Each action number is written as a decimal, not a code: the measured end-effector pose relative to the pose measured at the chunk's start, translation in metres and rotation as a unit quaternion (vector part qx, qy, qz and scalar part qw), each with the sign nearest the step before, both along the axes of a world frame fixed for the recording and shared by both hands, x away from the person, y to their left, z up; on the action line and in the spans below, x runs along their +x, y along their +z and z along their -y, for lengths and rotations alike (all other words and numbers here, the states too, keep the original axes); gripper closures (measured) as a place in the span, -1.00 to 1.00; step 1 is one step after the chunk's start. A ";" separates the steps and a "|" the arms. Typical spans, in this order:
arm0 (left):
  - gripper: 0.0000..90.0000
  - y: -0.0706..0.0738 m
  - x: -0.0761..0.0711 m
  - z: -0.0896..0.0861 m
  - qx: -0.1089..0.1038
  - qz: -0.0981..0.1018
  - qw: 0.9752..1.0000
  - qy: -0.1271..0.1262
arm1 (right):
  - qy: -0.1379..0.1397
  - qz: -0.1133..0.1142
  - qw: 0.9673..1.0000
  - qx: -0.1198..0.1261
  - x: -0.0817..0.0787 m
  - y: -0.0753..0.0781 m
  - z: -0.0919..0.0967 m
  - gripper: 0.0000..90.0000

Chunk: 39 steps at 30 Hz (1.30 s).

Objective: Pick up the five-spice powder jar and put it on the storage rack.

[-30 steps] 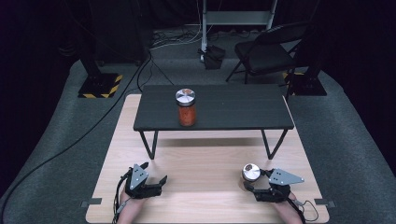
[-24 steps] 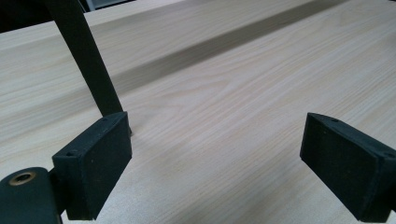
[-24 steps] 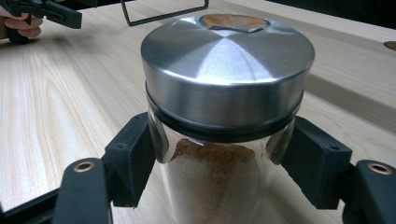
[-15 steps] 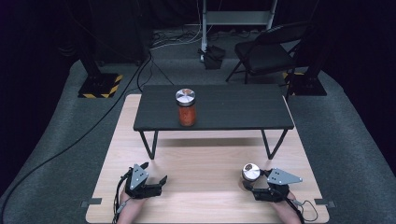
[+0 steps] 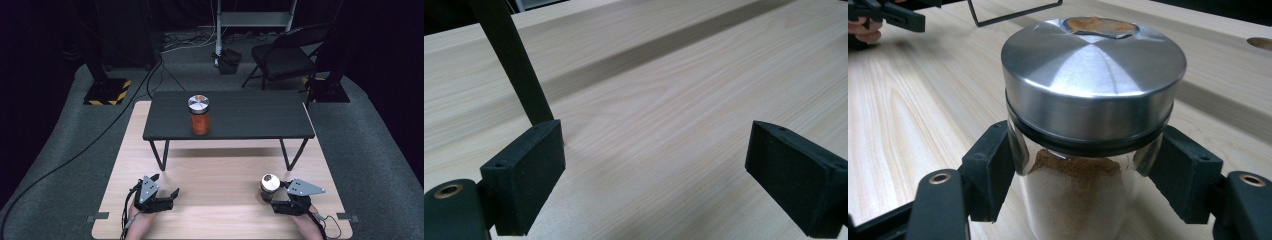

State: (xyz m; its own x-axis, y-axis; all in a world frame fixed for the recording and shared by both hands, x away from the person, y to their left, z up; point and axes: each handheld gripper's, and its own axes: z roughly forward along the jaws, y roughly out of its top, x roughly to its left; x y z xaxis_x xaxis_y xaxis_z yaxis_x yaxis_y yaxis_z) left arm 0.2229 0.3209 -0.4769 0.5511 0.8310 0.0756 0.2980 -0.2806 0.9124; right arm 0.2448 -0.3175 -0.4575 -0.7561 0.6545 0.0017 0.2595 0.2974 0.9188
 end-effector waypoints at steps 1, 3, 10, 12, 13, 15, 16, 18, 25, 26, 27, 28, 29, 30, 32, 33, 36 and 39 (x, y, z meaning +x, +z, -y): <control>-0.80 0.000 0.000 0.000 0.001 0.000 1.000 0.000 | -0.001 -0.001 1.000 0.004 0.000 0.001 0.001 -0.33; -0.80 0.000 0.000 0.000 0.001 0.000 1.000 -0.001 | -0.002 0.001 1.000 0.006 -0.001 0.004 0.001 -0.33; -0.80 0.000 0.000 0.000 0.001 0.000 1.000 0.000 | -0.013 0.002 1.000 0.018 -0.003 0.014 0.003 -0.33; -0.80 0.000 0.000 0.000 -0.001 0.000 1.000 0.000 | -0.013 0.003 1.000 0.021 -0.003 0.017 0.003 -0.33; -0.80 0.000 0.000 0.000 -0.001 0.000 1.000 0.000 | -0.014 0.003 1.000 0.023 -0.003 0.018 0.003 -0.33; -0.80 0.000 0.000 0.000 0.000 0.000 1.000 0.000 | -0.015 0.004 1.000 0.023 -0.004 0.023 0.002 -0.33; -0.80 0.000 0.000 0.000 0.001 0.001 1.000 0.000 | -0.015 0.004 1.000 0.022 -0.004 0.025 0.002 -0.33; -0.80 0.000 0.000 0.000 0.000 0.000 1.000 0.000 | -0.015 0.005 1.000 0.021 -0.003 0.030 0.001 -0.33; -0.80 0.000 0.000 0.000 -0.001 0.000 1.000 0.001 | -0.016 0.009 1.000 0.017 -0.003 0.048 -0.001 -0.33; -0.80 0.000 0.000 0.000 -0.001 0.000 1.000 0.001 | -0.016 0.009 1.000 0.017 -0.002 0.050 -0.001 -0.33; -0.80 0.000 0.000 0.000 -0.001 0.000 1.000 0.001 | -0.016 0.009 1.000 0.016 -0.002 0.052 -0.002 -0.33; -0.80 0.000 0.000 0.000 -0.001 0.000 1.000 0.001 | -0.017 0.010 1.000 0.015 -0.003 0.055 -0.002 -0.33; -0.80 0.000 0.000 0.000 -0.001 0.000 1.000 0.001 | -0.018 0.010 1.000 0.015 -0.003 0.058 -0.002 -0.33; -0.80 0.000 0.000 0.000 -0.001 0.000 1.000 0.001 | -0.018 0.010 1.000 0.017 -0.002 0.060 -0.002 -0.33; -0.80 0.000 0.000 0.000 -0.001 0.000 1.000 0.001 | -0.018 0.011 1.000 0.019 -0.002 0.064 -0.002 -0.33; -0.80 0.000 0.000 0.000 -0.001 0.000 1.000 0.001 | -0.018 0.013 1.000 0.019 -0.002 0.068 -0.003 -0.33; -0.80 0.000 0.000 0.000 -0.001 0.000 1.000 0.001 | -0.021 0.015 0.999 0.021 -0.002 0.077 -0.003 -0.33; -0.80 0.000 0.000 0.000 -0.001 -0.002 1.000 0.002 | -0.023 0.017 0.999 0.019 -0.002 0.086 -0.003 -0.33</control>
State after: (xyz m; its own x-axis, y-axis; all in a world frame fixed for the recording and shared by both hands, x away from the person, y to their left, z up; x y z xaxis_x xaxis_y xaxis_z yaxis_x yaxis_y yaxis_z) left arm 0.2227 0.3207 -0.4766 0.5488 0.8328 0.0723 0.3020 -0.2782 0.9118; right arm 0.2432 -0.3143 -0.3717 -0.7257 0.6880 0.0023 0.2402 0.2503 0.9379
